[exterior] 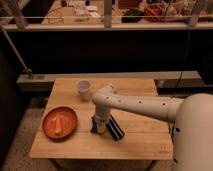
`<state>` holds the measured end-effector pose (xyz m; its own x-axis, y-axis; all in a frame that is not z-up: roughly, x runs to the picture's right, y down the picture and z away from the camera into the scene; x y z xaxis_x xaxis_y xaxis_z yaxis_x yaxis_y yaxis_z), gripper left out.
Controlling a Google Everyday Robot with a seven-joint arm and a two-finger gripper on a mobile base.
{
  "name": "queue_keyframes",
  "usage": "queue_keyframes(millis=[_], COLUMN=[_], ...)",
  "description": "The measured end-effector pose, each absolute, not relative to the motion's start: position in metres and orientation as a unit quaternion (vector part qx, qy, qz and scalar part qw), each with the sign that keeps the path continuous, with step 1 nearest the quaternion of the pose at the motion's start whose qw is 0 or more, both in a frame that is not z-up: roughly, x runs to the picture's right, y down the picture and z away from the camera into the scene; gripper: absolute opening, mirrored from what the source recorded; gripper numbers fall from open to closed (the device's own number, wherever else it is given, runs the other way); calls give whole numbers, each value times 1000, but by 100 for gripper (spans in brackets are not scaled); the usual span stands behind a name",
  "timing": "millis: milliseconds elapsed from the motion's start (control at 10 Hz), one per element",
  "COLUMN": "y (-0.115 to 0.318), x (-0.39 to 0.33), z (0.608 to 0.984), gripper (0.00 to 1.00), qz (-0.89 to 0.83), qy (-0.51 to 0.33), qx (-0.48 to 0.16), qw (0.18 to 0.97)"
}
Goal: Wipe the white sponge on the table
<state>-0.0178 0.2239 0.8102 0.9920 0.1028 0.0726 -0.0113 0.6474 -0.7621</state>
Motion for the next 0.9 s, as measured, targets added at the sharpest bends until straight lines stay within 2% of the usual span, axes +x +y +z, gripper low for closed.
queue_keyframes(millis=[900], y=[217], x=[-14], z=[811], gripper=[7], qz=[80], qy=[-26], qx=[-430], qw=[899])
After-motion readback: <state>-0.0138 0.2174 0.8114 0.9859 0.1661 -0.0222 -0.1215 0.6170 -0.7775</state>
